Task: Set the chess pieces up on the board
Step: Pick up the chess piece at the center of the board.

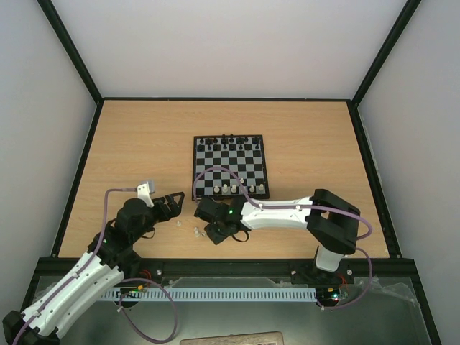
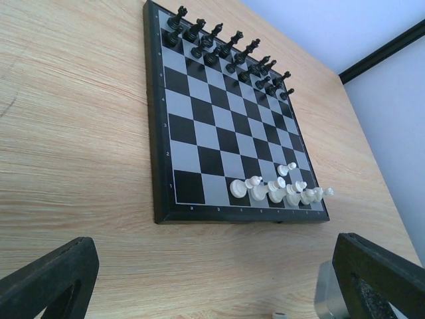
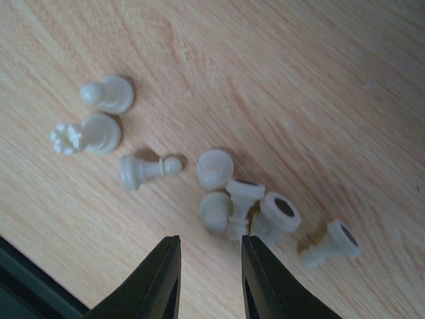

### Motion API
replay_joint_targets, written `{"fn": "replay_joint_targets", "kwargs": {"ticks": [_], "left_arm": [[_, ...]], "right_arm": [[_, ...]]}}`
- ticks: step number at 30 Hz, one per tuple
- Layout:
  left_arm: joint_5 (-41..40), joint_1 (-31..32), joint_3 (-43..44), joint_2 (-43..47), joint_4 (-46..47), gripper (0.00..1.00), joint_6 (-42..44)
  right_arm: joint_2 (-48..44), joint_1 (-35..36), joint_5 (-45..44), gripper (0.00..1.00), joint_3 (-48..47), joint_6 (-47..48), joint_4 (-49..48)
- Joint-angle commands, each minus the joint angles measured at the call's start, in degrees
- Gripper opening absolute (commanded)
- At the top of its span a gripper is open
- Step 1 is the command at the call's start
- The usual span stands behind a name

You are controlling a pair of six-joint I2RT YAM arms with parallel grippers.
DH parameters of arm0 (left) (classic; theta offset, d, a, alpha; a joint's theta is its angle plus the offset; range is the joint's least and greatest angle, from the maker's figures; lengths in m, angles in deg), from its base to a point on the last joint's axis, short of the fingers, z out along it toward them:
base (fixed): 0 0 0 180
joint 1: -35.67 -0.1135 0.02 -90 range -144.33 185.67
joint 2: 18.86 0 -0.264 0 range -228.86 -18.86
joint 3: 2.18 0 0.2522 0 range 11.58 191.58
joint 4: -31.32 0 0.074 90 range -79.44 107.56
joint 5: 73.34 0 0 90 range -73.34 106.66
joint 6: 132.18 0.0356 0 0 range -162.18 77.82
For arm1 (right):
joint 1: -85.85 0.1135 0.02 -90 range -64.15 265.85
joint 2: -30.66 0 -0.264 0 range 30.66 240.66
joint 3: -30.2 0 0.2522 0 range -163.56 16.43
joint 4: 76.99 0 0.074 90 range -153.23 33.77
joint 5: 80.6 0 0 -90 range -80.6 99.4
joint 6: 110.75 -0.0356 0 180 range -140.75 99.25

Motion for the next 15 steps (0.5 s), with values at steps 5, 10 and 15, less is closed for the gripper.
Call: {"fn": "replay_joint_targets", "kwargs": {"ticks": [5, 10, 15], "left_arm": [[-0.47, 0.08, 1.06, 1.68, -1.99, 0.99, -0.41], [-0.34, 0.06, 0.88, 1.98, -1.97, 1.00, -0.40], [-0.26, 0.11, 0.76, 2.21, -2.08, 1.00, -0.41]], "right_arm": [[4.33, 0.44, -1.92, 0.26, -4.33, -0.72, 2.06], [5.65, 0.45, -1.64, 0.20, -4.90, -0.56, 2.09], [6.25, 0.47, -1.37, 0.14, -5.11, -0.52, 2.78]]}}
